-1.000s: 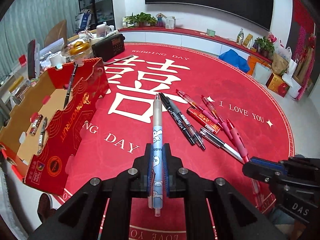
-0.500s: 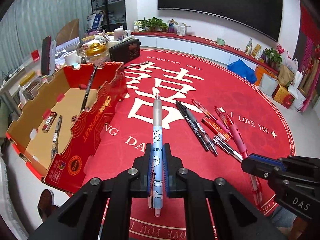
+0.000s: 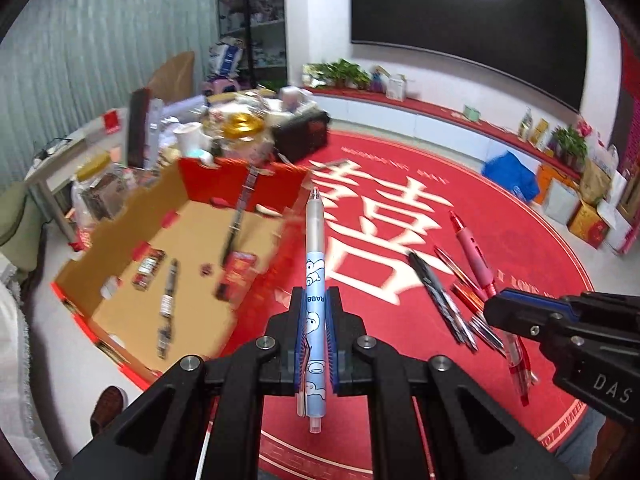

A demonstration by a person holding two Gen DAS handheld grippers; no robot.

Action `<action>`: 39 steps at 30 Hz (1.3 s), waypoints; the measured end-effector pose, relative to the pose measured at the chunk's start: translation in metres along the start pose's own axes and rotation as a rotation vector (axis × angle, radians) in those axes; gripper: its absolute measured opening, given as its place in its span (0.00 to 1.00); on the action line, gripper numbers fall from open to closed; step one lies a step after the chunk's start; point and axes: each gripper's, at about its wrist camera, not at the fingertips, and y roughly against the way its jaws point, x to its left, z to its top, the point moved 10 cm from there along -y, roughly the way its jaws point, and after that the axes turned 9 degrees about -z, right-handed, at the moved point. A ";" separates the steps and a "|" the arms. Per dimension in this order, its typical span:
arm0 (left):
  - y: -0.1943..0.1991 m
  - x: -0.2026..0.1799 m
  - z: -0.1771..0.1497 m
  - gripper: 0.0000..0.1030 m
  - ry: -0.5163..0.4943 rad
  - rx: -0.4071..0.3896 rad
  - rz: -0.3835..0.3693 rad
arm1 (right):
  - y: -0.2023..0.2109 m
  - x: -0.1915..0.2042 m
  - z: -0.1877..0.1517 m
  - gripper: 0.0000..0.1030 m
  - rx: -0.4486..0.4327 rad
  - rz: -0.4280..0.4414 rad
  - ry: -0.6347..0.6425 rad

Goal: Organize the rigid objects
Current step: 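Lift and carry the blue pen and red pen over the cardboard box, then lower both tools into the box and open them to release the pens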

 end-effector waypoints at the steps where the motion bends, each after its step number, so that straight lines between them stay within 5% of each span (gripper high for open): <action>1: 0.002 0.009 0.004 0.10 0.010 -0.009 0.017 | -0.001 0.007 0.006 0.10 -0.005 0.005 0.013; 9: 0.007 0.102 0.020 0.10 0.117 -0.033 0.179 | -0.021 0.078 0.050 0.10 -0.031 0.067 0.116; 16: 0.000 0.153 0.016 0.10 0.184 -0.010 0.246 | -0.047 0.124 0.070 0.10 -0.018 0.113 0.164; 39: -0.054 0.197 0.011 0.10 0.253 0.055 0.281 | -0.109 0.147 0.084 0.10 0.073 0.090 0.177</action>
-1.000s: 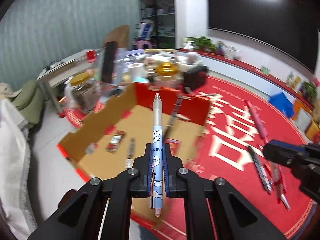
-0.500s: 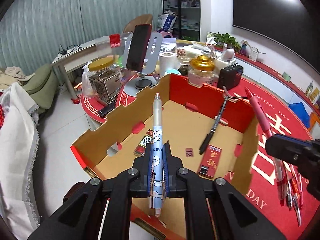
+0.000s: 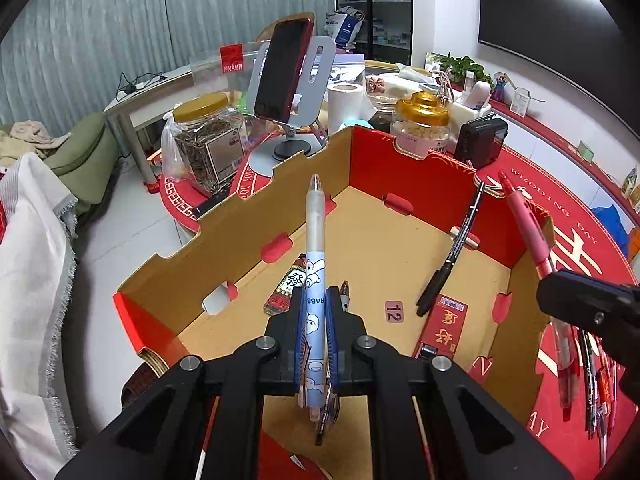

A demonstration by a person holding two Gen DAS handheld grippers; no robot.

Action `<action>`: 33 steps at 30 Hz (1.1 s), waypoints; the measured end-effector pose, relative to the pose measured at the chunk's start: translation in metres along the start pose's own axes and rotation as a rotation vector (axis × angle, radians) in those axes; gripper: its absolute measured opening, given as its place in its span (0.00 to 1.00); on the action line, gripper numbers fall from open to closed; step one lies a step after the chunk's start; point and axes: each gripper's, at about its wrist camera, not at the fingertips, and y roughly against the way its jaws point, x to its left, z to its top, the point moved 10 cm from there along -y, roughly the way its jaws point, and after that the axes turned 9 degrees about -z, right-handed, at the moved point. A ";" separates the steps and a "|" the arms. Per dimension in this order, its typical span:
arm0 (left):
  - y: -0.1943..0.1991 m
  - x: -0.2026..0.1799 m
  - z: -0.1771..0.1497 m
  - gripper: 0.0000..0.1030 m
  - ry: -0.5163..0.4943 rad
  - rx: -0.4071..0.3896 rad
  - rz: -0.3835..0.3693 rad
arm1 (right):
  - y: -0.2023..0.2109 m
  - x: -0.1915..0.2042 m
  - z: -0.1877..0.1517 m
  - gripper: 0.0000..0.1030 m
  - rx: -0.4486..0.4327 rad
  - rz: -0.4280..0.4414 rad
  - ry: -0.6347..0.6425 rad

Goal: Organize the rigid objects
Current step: 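Lower both tools into the box and open them to release the pens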

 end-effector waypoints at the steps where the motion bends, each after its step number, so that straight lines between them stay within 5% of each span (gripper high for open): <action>1: -0.001 0.000 0.000 0.10 0.000 0.001 0.000 | -0.002 0.000 0.000 0.11 0.004 -0.001 0.001; 33: -0.018 -0.002 -0.002 0.10 -0.047 0.060 0.001 | -0.033 -0.002 -0.002 0.11 0.063 -0.017 -0.022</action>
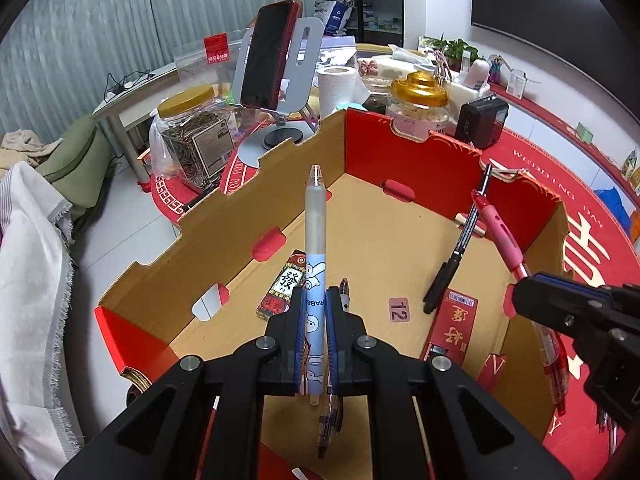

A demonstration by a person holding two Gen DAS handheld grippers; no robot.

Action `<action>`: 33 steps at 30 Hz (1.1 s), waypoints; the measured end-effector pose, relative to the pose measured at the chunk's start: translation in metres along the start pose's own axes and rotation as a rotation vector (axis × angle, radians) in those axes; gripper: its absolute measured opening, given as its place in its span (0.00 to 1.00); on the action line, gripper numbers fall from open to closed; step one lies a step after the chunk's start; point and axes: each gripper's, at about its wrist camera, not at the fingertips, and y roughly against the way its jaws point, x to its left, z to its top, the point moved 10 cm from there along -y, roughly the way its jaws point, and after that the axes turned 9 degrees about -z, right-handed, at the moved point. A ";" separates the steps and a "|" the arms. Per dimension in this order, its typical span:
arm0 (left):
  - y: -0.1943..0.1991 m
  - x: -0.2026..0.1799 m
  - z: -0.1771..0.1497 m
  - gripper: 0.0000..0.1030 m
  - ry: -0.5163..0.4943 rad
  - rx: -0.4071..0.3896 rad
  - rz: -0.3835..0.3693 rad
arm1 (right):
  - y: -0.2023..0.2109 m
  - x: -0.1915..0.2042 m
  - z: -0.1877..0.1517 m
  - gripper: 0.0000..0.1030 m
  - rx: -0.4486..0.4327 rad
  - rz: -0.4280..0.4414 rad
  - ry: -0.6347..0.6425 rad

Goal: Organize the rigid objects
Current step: 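Lower both tools into the box and open them to release the pens, then move both tools back over the remaining pens on the mat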

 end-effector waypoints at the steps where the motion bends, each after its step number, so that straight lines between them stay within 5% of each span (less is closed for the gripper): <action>1: -0.002 -0.001 -0.001 0.10 -0.008 0.014 0.002 | -0.001 0.000 -0.001 0.11 0.003 0.001 0.000; 4: -0.008 -0.007 -0.004 0.19 -0.055 0.068 0.010 | -0.004 0.000 -0.002 0.11 0.009 0.002 -0.002; 6: -0.009 -0.009 -0.005 0.64 -0.073 0.089 0.013 | -0.005 -0.002 -0.003 0.11 0.012 0.005 -0.015; 8: -0.003 -0.012 -0.002 0.87 -0.073 0.077 -0.004 | -0.004 -0.006 -0.003 0.15 0.006 -0.004 -0.022; 10: 0.001 -0.014 0.000 0.97 -0.099 0.063 0.013 | 0.003 -0.010 -0.002 0.56 -0.012 -0.005 -0.036; 11: 0.004 -0.017 0.000 0.99 -0.117 0.054 0.012 | 0.012 -0.008 0.000 0.73 -0.054 0.034 -0.048; 14: 0.010 -0.025 0.000 0.99 -0.125 0.027 -0.035 | 0.028 -0.019 -0.004 0.86 -0.097 -0.043 -0.063; 19: 0.029 -0.039 -0.007 0.99 -0.113 -0.005 -0.066 | 0.057 -0.049 -0.039 0.86 -0.139 -0.027 -0.121; 24: 0.054 -0.084 -0.026 1.00 -0.170 -0.022 -0.124 | 0.080 -0.121 -0.099 0.90 -0.127 -0.066 -0.302; 29: 0.077 -0.162 -0.054 1.00 -0.229 -0.021 -0.245 | 0.122 -0.205 -0.151 0.90 -0.179 -0.184 -0.500; 33: 0.063 -0.227 -0.076 1.00 -0.275 0.008 -0.293 | 0.131 -0.245 -0.200 0.90 -0.129 -0.207 -0.622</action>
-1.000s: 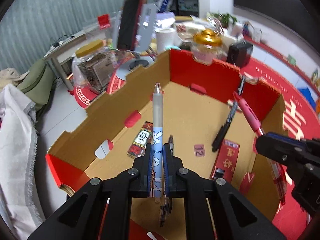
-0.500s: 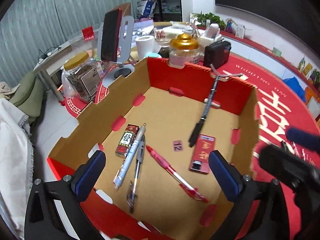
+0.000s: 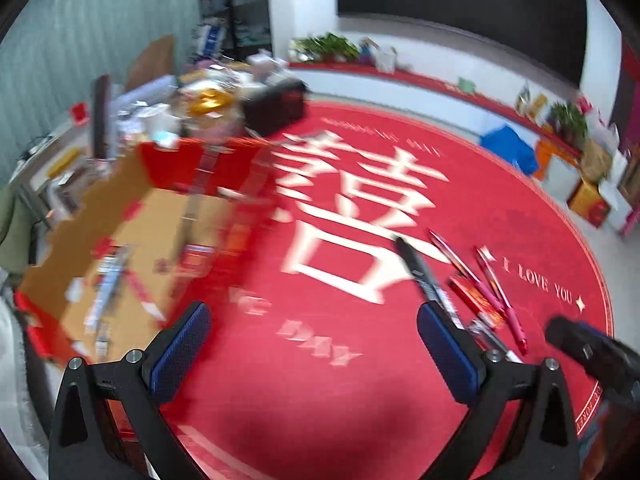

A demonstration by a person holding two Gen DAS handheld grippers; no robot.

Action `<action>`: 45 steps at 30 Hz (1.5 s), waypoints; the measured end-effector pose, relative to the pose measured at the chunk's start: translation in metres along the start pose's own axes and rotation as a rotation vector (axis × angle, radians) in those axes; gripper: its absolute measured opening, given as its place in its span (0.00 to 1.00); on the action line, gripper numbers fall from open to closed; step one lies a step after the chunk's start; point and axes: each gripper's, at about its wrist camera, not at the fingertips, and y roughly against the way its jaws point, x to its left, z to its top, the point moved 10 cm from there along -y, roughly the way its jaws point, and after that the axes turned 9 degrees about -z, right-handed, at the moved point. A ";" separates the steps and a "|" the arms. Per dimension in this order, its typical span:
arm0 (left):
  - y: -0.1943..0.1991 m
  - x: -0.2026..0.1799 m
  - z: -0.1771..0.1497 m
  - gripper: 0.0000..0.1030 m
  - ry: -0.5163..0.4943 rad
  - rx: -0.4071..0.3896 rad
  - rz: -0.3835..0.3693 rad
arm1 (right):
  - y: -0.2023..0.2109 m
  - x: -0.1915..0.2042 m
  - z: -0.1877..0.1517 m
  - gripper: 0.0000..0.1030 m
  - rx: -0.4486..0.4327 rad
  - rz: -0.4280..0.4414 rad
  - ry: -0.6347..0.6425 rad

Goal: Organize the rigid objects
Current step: 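Move both tools back over the remaining pens on the mat, then close left tool on black marker while right tool closes on clear white-barrel pen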

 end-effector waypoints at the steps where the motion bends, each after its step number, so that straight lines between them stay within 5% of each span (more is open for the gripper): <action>1: -0.013 -0.011 -0.002 1.00 0.002 0.024 -0.018 | 0.001 -0.008 -0.006 0.90 0.011 -0.006 0.004; 9: -0.082 -0.037 -0.017 1.00 0.001 0.123 0.027 | 0.021 -0.043 -0.032 0.90 -0.013 -0.001 0.045; 27: -0.107 -0.027 -0.013 1.00 0.075 0.167 0.029 | 0.005 -0.045 -0.034 0.90 0.009 -0.003 0.078; 39: -0.099 0.011 -0.015 1.00 0.078 0.122 0.058 | -0.032 -0.017 -0.042 0.90 0.083 -0.076 0.314; 45: -0.104 -0.018 -0.008 1.00 -0.062 0.108 0.023 | -0.049 0.001 -0.048 0.78 0.096 -0.199 0.515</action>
